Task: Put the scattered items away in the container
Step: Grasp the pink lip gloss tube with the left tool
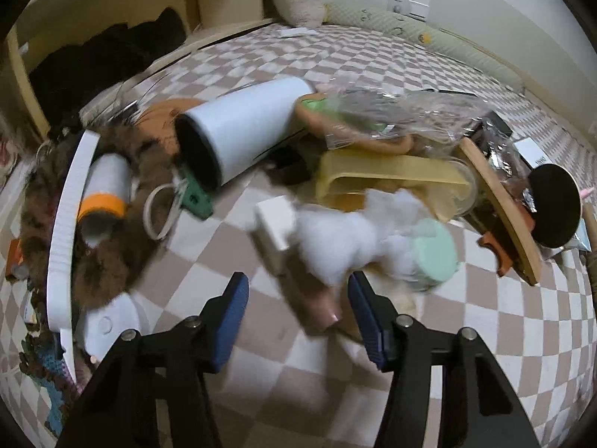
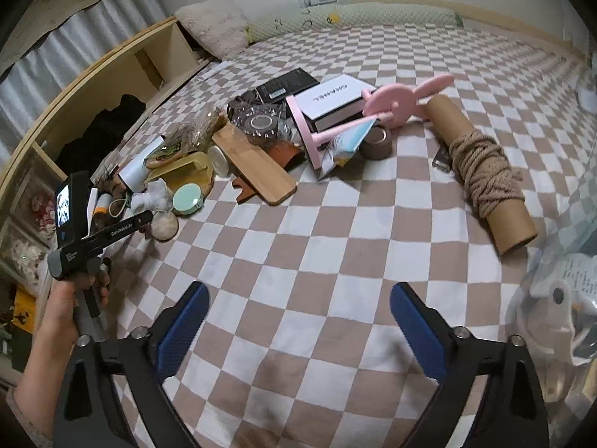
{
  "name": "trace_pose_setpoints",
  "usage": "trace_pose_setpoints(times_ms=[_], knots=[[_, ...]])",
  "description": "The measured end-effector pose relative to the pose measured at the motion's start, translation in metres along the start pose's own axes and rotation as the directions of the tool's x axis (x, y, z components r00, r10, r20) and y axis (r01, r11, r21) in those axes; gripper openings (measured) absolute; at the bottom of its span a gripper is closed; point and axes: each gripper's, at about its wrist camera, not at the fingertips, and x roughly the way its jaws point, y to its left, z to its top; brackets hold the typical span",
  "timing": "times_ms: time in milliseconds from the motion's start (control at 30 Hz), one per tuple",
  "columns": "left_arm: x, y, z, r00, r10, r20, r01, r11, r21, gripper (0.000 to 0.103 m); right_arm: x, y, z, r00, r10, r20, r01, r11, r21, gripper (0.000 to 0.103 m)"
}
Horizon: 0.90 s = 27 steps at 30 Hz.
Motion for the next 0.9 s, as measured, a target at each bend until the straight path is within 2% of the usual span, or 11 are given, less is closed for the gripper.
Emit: trace_pose_setpoints(times_ms=[200, 300, 400, 533, 900], knots=[[0.004, 0.020, -0.007, 0.997, 0.082, -0.007, -0.082, 0.997, -0.010, 0.055, 0.006, 0.012, -0.006, 1.000, 0.005, -0.030, -0.007, 0.999, -0.051, 0.094], [0.004, 0.022, -0.009, 0.998, 0.058, 0.026, -0.058, 0.998, 0.005, 0.055, 0.006, 0.016, -0.007, 0.999, 0.009, -0.031, -0.011, 0.998, -0.058, 0.094], [0.003, 0.019, -0.008, 0.997, 0.006, 0.071, -0.009, 0.999, 0.039, 0.045, 0.008, 0.016, -0.008, 0.999, 0.009, -0.039, -0.011, 0.998, -0.062, 0.094], [0.006, 0.011, -0.003, 0.996, -0.032, 0.088, 0.024, 0.995, 0.094, 0.045, 0.011, 0.016, -0.009, 0.999, 0.008, -0.052, -0.011, 0.998, -0.061, 0.094], [0.023, -0.012, 0.017, 0.996, -0.021, 0.090, 0.004, 0.982, 0.187, 0.045, 0.016, 0.016, -0.009, 0.997, 0.020, -0.073, -0.024, 0.998, -0.055, 0.094]])
